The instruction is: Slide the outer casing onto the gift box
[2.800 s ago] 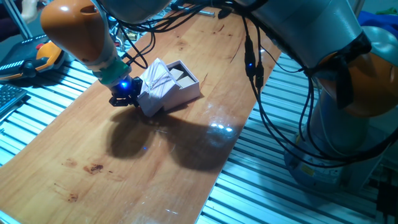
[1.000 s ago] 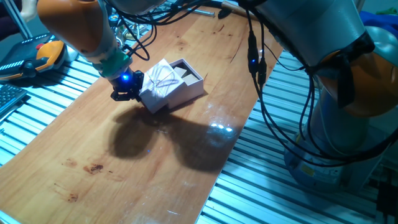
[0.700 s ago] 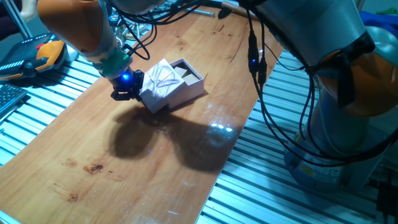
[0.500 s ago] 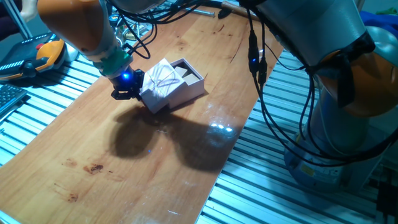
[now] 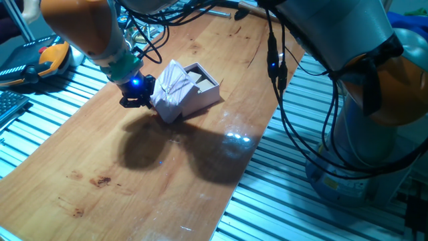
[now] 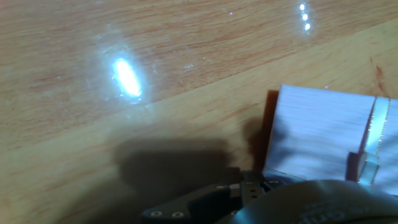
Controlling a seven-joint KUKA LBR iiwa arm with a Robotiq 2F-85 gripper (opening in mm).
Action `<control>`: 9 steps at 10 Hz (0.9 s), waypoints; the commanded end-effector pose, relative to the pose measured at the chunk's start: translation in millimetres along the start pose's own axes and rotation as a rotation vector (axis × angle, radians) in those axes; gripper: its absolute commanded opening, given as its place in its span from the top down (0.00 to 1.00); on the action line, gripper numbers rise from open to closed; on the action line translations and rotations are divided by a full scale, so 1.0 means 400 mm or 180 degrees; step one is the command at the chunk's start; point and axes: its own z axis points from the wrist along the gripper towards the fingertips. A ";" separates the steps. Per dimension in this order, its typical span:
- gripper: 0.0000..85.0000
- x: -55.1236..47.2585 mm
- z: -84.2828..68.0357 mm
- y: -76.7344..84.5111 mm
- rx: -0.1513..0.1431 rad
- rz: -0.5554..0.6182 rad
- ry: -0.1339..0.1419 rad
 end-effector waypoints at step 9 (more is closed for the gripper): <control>1.00 0.017 0.051 0.005 -0.0022 -0.0002 -0.0043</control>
